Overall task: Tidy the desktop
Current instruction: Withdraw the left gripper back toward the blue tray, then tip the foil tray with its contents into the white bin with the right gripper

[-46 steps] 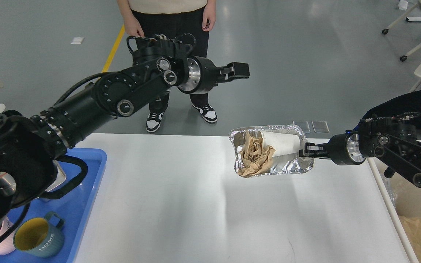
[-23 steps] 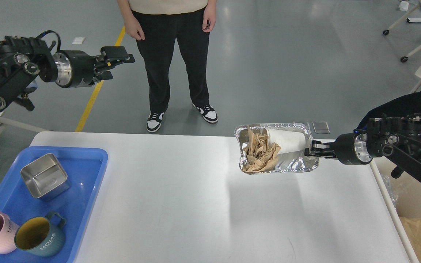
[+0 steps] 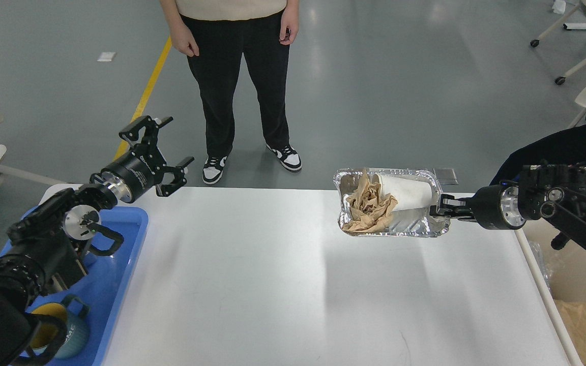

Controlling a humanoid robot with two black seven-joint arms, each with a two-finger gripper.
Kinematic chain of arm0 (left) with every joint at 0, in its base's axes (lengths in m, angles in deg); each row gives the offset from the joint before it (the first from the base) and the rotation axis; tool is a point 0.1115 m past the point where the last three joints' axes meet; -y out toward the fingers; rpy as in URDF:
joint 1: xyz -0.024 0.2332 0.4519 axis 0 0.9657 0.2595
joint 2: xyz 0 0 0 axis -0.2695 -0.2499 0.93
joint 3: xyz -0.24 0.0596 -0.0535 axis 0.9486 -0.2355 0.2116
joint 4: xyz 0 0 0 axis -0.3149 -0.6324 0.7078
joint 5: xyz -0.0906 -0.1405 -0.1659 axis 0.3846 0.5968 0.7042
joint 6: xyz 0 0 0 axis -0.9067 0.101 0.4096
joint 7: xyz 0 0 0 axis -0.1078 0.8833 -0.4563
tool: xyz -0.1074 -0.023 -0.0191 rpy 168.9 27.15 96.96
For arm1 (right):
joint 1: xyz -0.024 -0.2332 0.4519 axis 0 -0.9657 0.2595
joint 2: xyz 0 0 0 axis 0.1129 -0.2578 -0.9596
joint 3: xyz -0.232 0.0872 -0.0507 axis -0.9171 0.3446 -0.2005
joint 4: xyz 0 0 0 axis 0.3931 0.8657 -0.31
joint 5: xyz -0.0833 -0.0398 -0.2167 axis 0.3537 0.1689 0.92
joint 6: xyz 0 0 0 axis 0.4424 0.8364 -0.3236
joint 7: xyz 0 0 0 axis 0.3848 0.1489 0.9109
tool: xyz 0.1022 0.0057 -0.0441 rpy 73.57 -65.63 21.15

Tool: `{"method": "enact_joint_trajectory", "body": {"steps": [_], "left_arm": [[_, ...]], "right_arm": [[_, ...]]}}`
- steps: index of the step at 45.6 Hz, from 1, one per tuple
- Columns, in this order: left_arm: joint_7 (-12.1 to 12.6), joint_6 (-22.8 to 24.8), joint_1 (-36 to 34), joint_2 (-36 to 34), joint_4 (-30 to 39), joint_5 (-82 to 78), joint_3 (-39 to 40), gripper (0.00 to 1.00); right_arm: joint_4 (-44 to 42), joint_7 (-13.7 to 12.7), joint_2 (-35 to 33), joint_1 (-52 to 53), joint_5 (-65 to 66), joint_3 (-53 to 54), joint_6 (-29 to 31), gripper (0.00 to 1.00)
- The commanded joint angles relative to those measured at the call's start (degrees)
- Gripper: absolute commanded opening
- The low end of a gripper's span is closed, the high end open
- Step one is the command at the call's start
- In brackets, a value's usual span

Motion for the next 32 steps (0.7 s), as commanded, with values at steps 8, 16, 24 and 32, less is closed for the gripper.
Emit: {"method": "enact_joint_trajectory", "body": {"steps": [8,16,24,32], "left_arm": [[2.09,1.75,1.91,2.09,-0.24,1.81,7.69,0.97],[2.00,2.02,2.08,2.09,-0.15,1.81,7.43,0.97],[1.83,2.02,3.13,2.17,-0.15,1.81,7.34,0.97],[1.83,2.11,4.72,2.09,-0.06,1.81,6.99,0.97]], "right_arm": [[-0.34,-0.03,-2.78,-0.97,-1.52,1.75,-0.26,0.00],[-4.72,0.32,-5.24,-2.29,-2.40,4.56,-0.52,0.00],[-13.24,0.15,-8.75,-6.16,-7.67,11.50,-0.70,0.00],[-25.46,0.32,-11.39,-8.27,-13.12,15.55,-0.78,0.00]]}}
